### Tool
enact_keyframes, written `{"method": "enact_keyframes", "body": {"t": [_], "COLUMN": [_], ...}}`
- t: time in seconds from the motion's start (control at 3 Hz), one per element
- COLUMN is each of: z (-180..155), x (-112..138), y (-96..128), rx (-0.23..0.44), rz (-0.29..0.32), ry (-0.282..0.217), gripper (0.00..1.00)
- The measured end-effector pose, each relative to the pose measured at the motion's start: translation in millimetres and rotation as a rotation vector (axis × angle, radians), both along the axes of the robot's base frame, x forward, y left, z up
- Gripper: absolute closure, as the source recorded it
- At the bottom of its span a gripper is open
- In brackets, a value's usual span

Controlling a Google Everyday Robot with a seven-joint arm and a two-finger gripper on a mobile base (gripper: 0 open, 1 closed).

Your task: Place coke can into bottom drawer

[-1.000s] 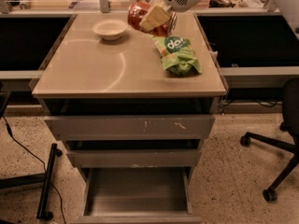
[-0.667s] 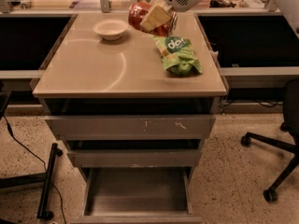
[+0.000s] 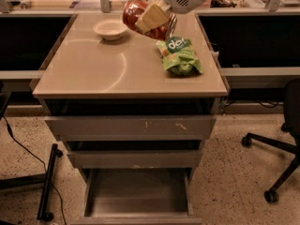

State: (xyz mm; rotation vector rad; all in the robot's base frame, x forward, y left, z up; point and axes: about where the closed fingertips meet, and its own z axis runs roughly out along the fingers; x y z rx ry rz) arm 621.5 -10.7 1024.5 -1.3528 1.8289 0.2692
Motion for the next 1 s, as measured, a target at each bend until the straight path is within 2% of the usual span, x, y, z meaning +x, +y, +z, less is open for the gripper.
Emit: {"method": "enact_keyframes", "body": {"t": [0.33,0.67,1.0], "z": [44,31,-42], "x": [-67,-101,-117], "y": [8,-2,-21], "rx": [0.140,0.229,0.239], "rz": [-0.127,-0.258,-0.365], "ry": [-0.035,-0.035,0.066], "gripper": [1.00,1.00,1.00]}}
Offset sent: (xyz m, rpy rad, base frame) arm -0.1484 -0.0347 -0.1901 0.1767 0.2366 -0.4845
